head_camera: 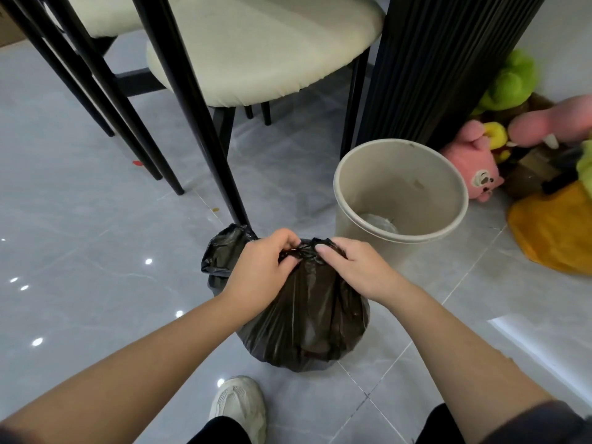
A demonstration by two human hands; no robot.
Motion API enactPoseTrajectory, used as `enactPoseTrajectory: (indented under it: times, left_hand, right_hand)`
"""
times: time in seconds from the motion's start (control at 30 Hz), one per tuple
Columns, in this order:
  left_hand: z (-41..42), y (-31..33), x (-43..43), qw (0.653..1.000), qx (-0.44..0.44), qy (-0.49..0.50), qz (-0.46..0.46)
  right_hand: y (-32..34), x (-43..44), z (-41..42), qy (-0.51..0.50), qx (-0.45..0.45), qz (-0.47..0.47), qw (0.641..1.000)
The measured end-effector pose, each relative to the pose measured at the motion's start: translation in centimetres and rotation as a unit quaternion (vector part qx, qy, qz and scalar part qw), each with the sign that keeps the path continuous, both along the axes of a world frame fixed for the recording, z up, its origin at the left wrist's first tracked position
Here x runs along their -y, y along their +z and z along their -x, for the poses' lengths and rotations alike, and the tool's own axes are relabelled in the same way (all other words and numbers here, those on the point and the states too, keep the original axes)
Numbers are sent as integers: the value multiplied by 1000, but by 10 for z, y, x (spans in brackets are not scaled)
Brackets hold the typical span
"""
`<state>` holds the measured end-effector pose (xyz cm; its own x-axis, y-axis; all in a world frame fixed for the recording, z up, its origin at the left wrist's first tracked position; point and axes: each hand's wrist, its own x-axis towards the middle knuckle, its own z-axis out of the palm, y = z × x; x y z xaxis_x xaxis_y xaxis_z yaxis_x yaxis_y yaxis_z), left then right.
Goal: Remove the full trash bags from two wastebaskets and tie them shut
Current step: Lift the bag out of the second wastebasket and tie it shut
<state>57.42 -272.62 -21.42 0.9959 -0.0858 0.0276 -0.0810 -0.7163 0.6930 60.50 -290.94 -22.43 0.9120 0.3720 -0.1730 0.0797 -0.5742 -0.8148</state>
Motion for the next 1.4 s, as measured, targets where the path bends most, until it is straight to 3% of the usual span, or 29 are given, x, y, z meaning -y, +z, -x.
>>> enactPoseTrajectory:
  times: [0.13, 0.23, 0.3, 0.37, 0.43, 0.63, 0.8, 0.9, 1.0, 1.13, 1.27, 1.4]
  left_hand:
    - [-4, 5, 0, 998, -10, 36, 50]
    - [-5, 6, -5, 999, -23, -25, 36]
    - [-6, 4, -13, 991, -26, -116, -63]
    - [-7, 0, -25, 962, -8, -176, -208]
    - [-9, -4, -36, 945, 34, -188, -264]
    - [-12, -2, -40, 968, 29, -127, -216]
    - [-8, -5, -31, 976, -54, -131, -163]
    - [-10, -5, -34, 968, -93, -140, -189]
    - [-9, -5, -35, 963, -52, -154, -215]
    - [-12, -5, -32, 969, 5, -161, -186]
    - [-8, -3, -31, 942, -35, -165, -291]
    - [-7, 2, -38, 905, -62, -243, -344]
  right_hand:
    - [4, -2, 2, 36, -12, 49, 998]
    - [1, -4, 1, 45, 40, 119, 991]
    - [1, -5, 0, 21, 56, 129, 990]
    - [1, -3, -2, 4, 58, 128, 990]
    - [0, 2, -3, 10, 55, 124, 991]
    - [0, 5, -2, -13, 11, 14, 1000]
    - [3, 5, -1, -32, 22, 41, 998]
    - [4, 7, -3, -9, 33, 67, 997]
    - [1, 7, -4, 4, 61, 98, 993]
    - [2, 7, 0, 41, 27, 71, 996]
    - [1, 1, 0, 15, 27, 85, 996]
    - [-1, 0, 1, -1, 65, 108, 992]
